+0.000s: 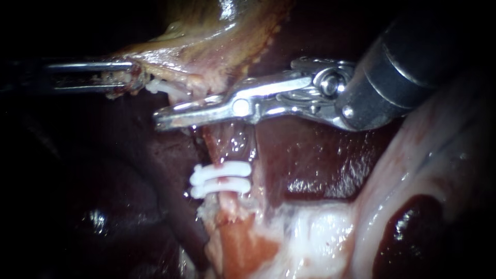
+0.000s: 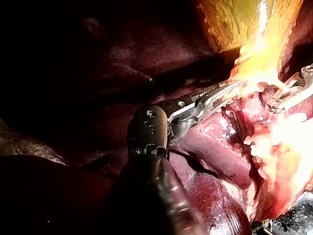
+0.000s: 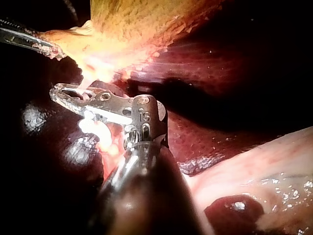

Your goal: Clipping third clip right tube

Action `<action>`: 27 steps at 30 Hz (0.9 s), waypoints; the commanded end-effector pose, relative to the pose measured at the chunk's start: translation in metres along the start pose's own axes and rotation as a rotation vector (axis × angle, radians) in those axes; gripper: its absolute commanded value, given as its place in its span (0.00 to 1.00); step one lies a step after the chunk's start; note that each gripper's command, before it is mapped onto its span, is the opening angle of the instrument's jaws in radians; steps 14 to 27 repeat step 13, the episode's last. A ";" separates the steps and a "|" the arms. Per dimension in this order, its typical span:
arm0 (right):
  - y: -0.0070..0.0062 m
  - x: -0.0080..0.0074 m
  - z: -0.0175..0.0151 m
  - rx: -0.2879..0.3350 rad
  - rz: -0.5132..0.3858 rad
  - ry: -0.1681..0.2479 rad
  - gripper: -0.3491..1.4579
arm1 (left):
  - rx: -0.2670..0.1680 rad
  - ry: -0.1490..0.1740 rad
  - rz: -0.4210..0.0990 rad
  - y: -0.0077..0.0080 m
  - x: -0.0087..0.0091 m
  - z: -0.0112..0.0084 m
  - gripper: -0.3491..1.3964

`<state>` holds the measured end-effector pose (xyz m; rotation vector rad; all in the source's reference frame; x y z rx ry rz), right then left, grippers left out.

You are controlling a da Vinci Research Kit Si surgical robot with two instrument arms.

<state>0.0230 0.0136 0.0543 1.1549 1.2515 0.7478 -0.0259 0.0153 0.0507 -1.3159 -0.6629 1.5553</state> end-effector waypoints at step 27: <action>-0.0001 -0.0002 0.0003 0.001 -0.001 -0.002 0.00 | 0.000 0.000 0.000 0.0000 0.0000 0.0000 0.00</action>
